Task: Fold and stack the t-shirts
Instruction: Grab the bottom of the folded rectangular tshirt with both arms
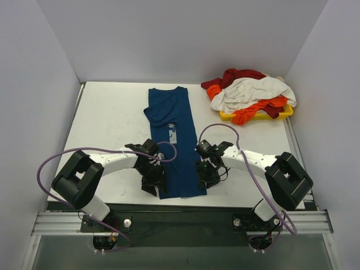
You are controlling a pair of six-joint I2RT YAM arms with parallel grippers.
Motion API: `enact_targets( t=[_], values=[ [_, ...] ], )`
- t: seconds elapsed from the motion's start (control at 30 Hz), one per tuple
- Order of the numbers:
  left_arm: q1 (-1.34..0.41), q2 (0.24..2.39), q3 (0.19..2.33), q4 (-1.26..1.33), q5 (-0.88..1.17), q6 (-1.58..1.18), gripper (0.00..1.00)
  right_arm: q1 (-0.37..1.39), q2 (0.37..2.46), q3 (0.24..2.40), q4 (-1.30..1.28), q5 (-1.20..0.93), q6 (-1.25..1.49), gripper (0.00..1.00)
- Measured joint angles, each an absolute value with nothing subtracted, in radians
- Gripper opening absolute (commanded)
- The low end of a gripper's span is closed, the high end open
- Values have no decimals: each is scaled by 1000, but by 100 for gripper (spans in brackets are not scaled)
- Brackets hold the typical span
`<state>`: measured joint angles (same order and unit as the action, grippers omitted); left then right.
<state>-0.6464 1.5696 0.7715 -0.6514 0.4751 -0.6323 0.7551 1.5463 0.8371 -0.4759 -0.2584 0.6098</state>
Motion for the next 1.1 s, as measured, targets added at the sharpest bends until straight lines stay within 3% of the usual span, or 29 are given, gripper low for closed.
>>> enact_targets(
  t=[0.27, 0.47, 0.7, 0.83, 1.1],
  values=[
    [-646, 1600, 770, -646, 503, -631, 48, 767, 1546, 816, -452, -276, 621, 33],
    [-646, 1618, 764, -646, 502, -615, 25, 767, 1546, 798, -442, -282, 633, 25],
    [-646, 1610, 752, -646, 492, -598, 1, 767, 1547, 793, -434, -291, 637, 8],
    [-648, 1602, 752, -647, 482, -593, 0, 768, 1551, 793, -432, -297, 636, 0],
    [-649, 1533, 723, -652, 414, -584, 0, 772, 1551, 793, -432, -323, 646, 0]
  ],
)
